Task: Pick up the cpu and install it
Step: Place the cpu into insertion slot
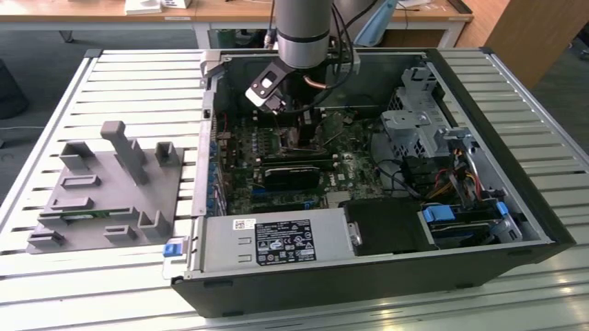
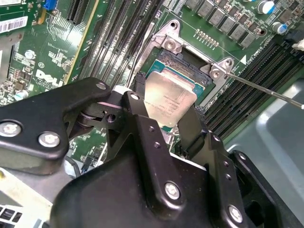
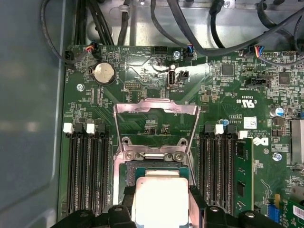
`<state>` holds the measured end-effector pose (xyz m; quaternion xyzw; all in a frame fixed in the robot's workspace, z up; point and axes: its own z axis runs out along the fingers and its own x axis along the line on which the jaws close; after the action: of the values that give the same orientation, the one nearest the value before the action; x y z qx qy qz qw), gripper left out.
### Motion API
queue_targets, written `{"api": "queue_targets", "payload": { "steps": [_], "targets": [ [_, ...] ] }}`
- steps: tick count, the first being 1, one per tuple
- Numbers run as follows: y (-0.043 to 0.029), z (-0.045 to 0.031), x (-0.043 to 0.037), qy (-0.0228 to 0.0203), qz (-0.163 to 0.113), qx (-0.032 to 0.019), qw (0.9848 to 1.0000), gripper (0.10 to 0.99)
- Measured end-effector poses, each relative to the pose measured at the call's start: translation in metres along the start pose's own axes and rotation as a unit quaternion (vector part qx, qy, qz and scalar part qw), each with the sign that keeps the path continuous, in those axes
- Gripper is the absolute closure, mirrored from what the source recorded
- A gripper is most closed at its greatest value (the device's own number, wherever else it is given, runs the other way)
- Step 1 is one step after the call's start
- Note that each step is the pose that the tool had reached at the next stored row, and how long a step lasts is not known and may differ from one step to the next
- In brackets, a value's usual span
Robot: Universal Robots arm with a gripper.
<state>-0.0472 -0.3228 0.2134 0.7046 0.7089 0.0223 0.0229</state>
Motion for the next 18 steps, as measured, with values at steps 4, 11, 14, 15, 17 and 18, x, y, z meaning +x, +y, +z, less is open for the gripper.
{"api": "queue_targets", "payload": {
  "steps": [4, 11, 14, 15, 17, 18],
  "targets": [
    [-0.0013, 0.0045, 0.0002, 0.0000, 0.000, 0.0000, 1.0000, 0.561],
    [-0.0021, 0.0095, 0.0005, 0.0000, 0.000, 0.0000, 1.0000, 0.561],
    [-0.0022, 0.0104, 0.0020, 0.0000, 0.000, 0.0000, 1.0000, 0.561],
    [-0.0022, 0.0107, 0.0026, 0.0000, 0.000, 0.0000, 1.0000, 0.561],
    [-0.0023, 0.0114, 0.0031, 0.0001, 0.000, -0.0001, 1.0000, 0.561],
    [-0.0024, 0.0118, 0.0032, 0.0001, 0.000, 0.0000, 1.0000, 0.561]
  ]
}}
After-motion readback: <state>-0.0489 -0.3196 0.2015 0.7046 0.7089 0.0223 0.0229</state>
